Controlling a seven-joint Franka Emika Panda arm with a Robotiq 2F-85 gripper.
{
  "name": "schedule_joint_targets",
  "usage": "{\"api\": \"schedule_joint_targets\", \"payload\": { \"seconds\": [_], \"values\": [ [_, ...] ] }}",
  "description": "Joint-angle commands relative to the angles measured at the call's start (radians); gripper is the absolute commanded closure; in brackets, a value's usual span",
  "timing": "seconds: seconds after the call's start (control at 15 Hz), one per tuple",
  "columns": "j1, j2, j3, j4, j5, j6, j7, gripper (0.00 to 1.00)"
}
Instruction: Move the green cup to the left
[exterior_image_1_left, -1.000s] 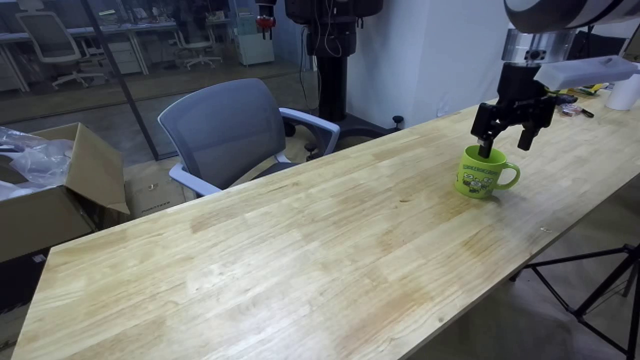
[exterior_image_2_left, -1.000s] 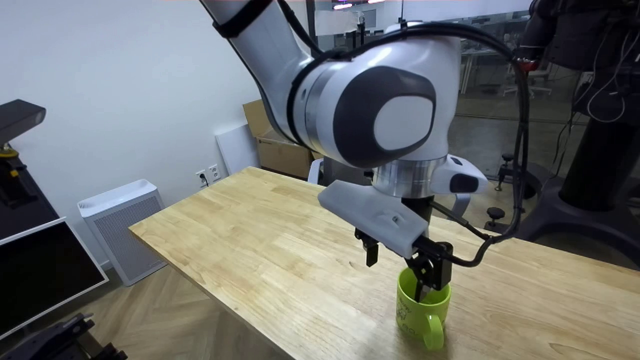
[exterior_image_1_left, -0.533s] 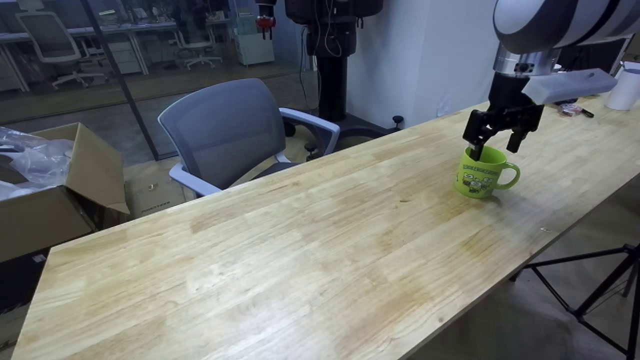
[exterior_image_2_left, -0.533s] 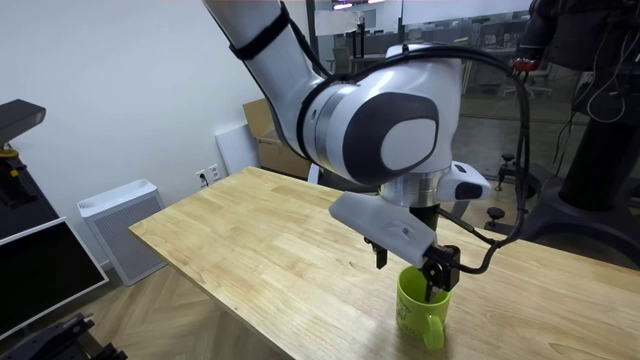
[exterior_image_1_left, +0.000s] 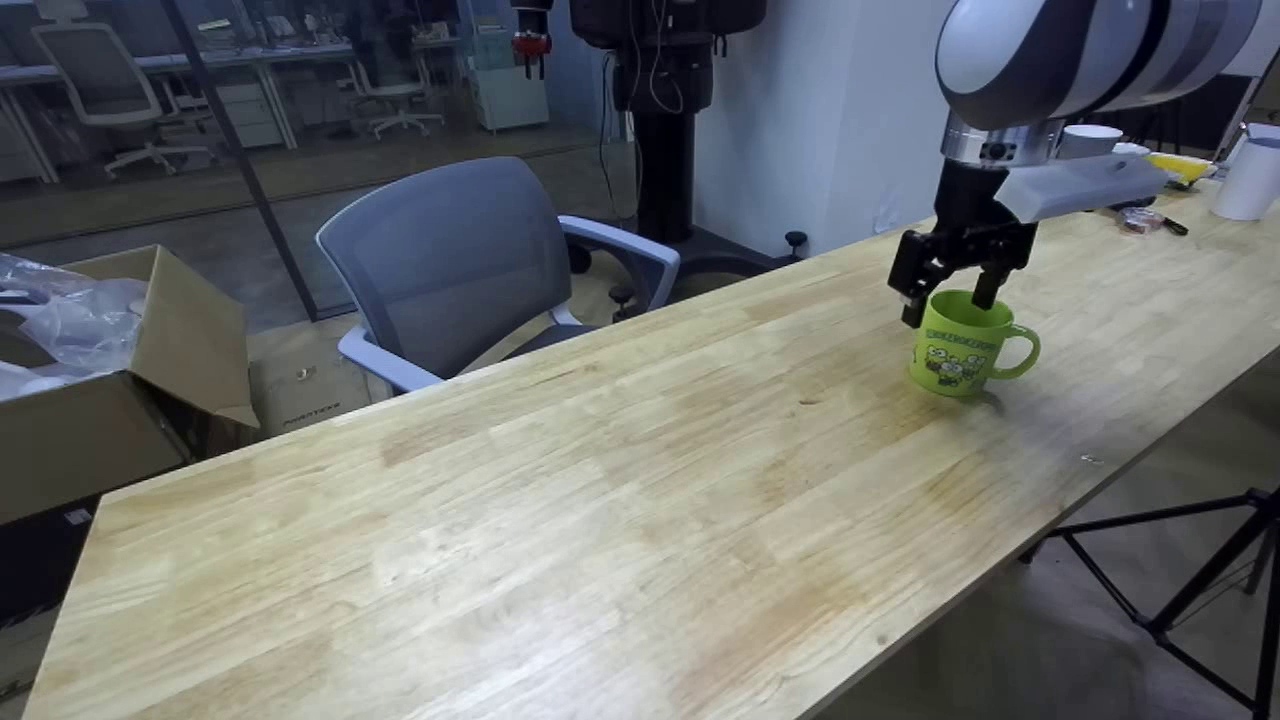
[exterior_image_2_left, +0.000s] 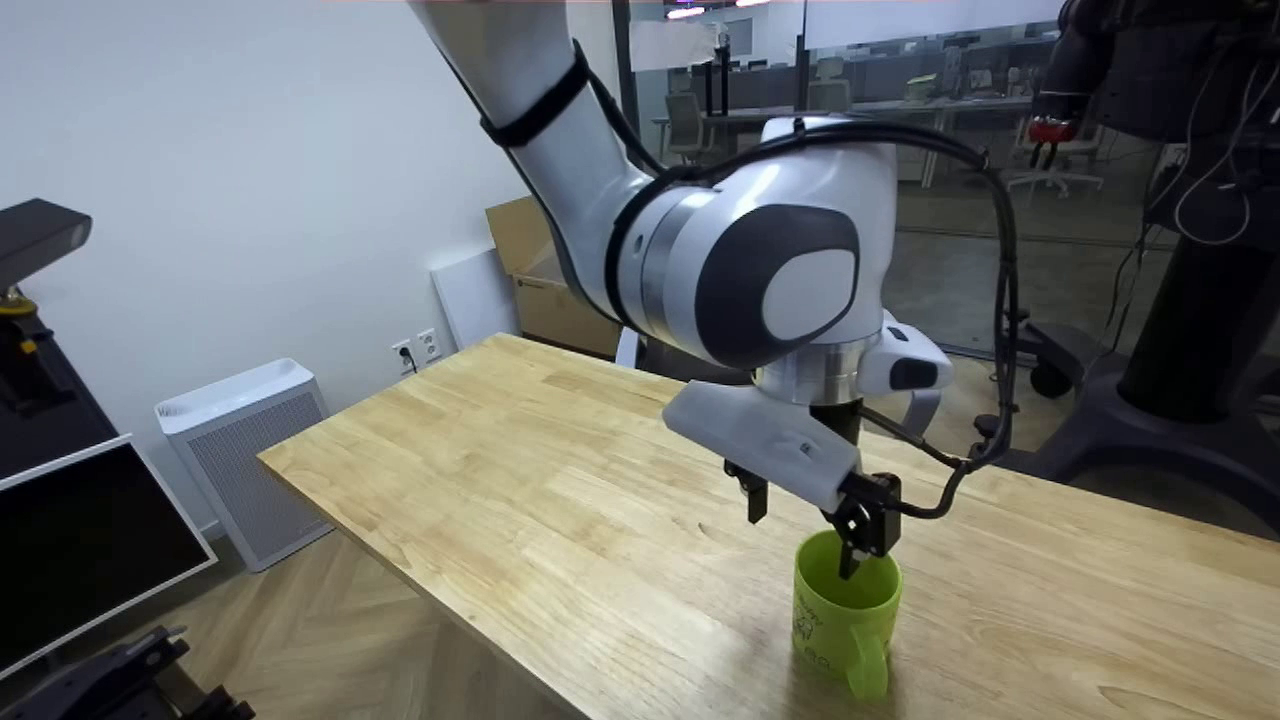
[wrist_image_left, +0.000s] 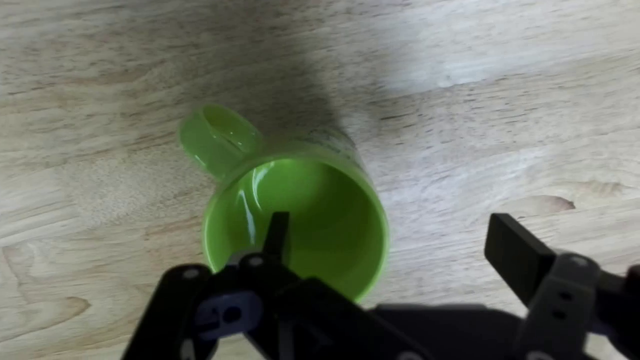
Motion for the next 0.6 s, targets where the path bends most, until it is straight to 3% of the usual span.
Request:
{"api": "schedule_joint_targets", "payload": {
  "seconds": [0.0,0.27,0.33,0.4,0.53],
  "values": [
    [0.019,0.05,-0.005,0.067,-0.023,-0.017,0.028,0.0],
    [0.033,0.08,-0.013,0.1,-0.033,-0.016,0.046,0.0],
    [0.03,0.084,-0.009,0.105,-0.028,-0.017,0.042,0.25],
    [0.031,0.089,-0.011,0.11,-0.028,-0.014,0.047,0.26],
    [0.035,0.095,-0.019,0.118,-0.029,-0.021,0.06,0.4]
  ]
}}
